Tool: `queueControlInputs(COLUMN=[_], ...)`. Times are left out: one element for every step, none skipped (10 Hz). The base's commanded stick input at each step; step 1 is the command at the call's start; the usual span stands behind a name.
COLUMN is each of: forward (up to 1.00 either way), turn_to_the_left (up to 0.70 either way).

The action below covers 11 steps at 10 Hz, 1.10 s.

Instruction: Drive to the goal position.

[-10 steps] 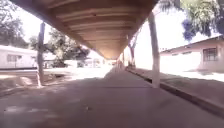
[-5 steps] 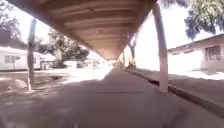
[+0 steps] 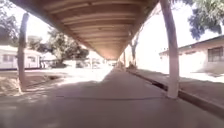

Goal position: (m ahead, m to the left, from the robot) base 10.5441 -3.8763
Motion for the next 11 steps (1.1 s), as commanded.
queueControlInputs(forward=[0.85, 0.85, 0.85, 0.85, 0.85, 0.85, 0.85, 0.85, 0.85, 0.85, 0.85], turn_to_the_left=[0.00, 0.00, 0.00, 0.00, 0.00, 0.00, 0.00, 0.00, 0.00, 0.00, 0.00])
